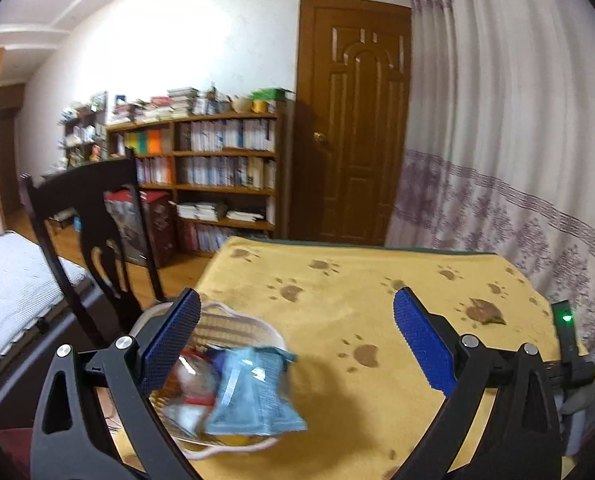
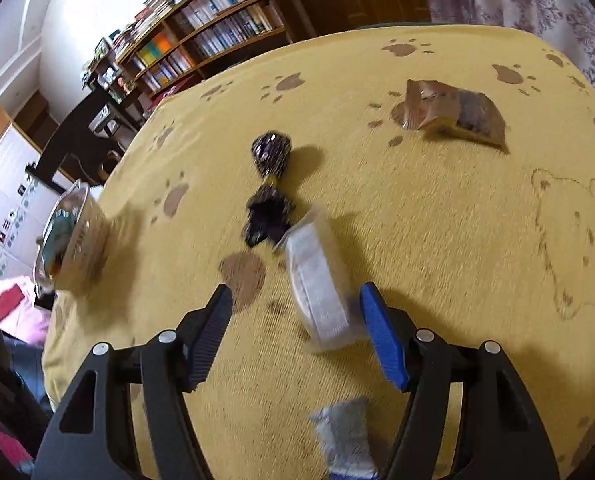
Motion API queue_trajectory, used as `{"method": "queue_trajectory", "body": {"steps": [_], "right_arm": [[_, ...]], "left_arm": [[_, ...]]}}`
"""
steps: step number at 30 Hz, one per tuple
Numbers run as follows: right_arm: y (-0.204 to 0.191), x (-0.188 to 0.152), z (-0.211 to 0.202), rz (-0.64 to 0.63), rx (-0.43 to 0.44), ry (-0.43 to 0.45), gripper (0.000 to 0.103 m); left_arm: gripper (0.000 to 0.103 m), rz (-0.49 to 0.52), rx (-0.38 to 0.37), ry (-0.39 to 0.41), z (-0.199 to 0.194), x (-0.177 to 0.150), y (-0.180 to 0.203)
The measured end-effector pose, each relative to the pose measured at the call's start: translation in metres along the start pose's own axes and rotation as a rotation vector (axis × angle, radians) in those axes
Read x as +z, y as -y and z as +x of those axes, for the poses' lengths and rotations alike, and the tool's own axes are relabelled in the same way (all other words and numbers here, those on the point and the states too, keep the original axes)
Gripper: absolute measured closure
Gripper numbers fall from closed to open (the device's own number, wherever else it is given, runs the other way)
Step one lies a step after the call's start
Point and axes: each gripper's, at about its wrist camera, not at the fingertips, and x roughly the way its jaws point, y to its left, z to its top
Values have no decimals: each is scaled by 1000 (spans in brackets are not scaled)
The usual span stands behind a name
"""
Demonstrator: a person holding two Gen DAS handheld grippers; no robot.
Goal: Organize snacks
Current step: 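Move the right gripper to the clear plastic tube and grasp it, then grasp the dark purple wrapped candy with the left gripper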
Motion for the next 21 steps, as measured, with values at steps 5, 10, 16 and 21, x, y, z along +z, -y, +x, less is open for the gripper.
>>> {"method": "queue_trajectory", "body": {"steps": [5, 10, 16, 21], "right_arm": [[-27, -3, 6, -95, -129, 21, 41], [-36, 2, 19, -170, -306, 54, 57], [-33, 0, 17, -162, -338, 102, 73], [-5, -7, 0, -94, -338, 134, 76]], "left_arm": [[5, 4, -53, -30, 7, -5, 11], [5, 24, -44, -57, 17, -12, 20], [5, 35, -34, -104, 33, -21, 28], [5, 53, -37, -180, 60, -38, 42]]}}
